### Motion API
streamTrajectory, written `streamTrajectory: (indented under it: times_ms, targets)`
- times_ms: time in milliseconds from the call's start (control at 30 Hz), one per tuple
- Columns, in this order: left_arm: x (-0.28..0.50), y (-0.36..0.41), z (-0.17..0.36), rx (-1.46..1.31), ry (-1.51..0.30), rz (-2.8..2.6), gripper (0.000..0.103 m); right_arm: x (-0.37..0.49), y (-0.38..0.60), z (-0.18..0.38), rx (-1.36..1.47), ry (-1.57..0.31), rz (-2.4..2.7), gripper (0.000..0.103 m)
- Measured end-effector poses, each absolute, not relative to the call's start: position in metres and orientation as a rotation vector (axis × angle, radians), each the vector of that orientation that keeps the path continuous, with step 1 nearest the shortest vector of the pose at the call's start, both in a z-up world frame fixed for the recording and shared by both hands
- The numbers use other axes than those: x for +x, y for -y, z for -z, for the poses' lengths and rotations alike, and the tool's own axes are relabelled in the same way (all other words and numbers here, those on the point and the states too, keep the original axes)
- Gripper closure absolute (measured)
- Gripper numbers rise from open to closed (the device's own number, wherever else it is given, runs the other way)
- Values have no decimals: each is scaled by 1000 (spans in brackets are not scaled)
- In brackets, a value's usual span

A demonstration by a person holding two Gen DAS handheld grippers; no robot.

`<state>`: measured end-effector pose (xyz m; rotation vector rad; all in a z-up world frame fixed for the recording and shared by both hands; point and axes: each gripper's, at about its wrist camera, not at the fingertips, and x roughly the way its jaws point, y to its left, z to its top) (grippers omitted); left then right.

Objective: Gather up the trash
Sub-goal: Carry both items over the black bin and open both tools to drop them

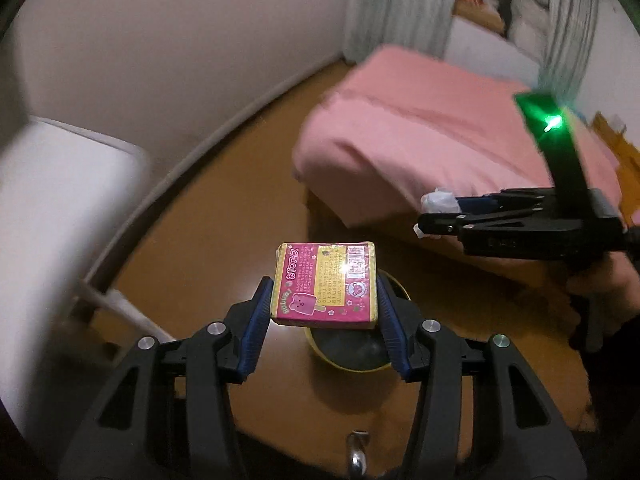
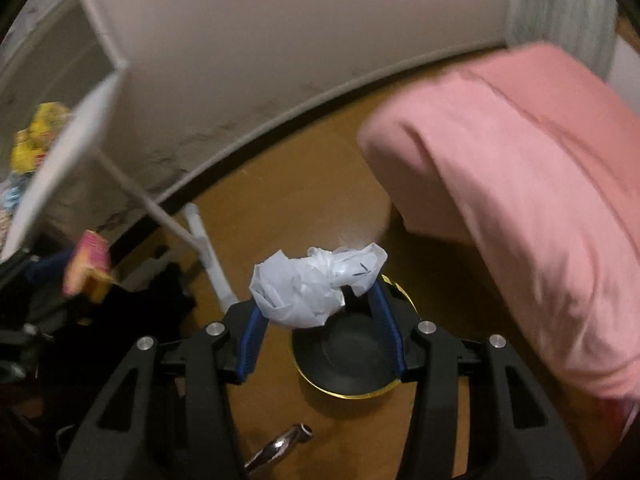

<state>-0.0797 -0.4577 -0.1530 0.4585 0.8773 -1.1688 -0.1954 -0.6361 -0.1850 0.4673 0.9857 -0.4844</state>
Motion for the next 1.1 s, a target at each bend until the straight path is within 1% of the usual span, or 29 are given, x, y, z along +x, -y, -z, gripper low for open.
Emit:
streamTrajectory:
  times_ms: [133, 233, 500, 567, 600, 633, 667, 700, 733, 800, 1000, 1100]
  targets:
    - [-87, 515, 230, 551, -970, 1188, 53, -215, 659, 234, 562, -1026, 515, 54]
    - [-80, 532, 277, 569, -1072, 1199, 53, -222, 669, 264, 616, -1052, 526, 54]
    - [-75, 557, 339, 561, -1182, 1205, 53, -223, 682, 323, 716, -1094, 533, 54]
    - [-72, 557, 347, 569, -1197, 1197, 52, -223, 684, 333, 733, -1104, 532, 54]
    - [-73, 556, 353, 581, -1204, 1185, 48, -223, 685, 336, 737, -1107, 530, 54]
    - [-72, 557, 357, 585, -1213, 1175, 40, -223, 685, 338, 740, -1111, 531, 54]
    - [-71, 558, 359, 578, -1215, 1172, 35, -222, 684, 342, 745, -1117, 531, 54]
    - [-69, 558, 358, 566, -1211, 1172, 27, -221, 686, 345, 748, -1120, 530, 53]
    - [-68, 557, 357, 554, -1201, 1170, 22, -221, 686, 347, 753, -1123, 528, 53]
    - [-66, 557, 356, 545, -1193, 1160, 20, -219, 687, 351, 757, -1133, 526, 53]
    - [-58, 552, 355, 509, -1208, 1135, 20, -217, 685, 356, 757, -1144, 524, 52]
    - [-59, 546, 347, 497, -1192, 1136, 20, -217, 685, 353, 760, -1134, 529, 38]
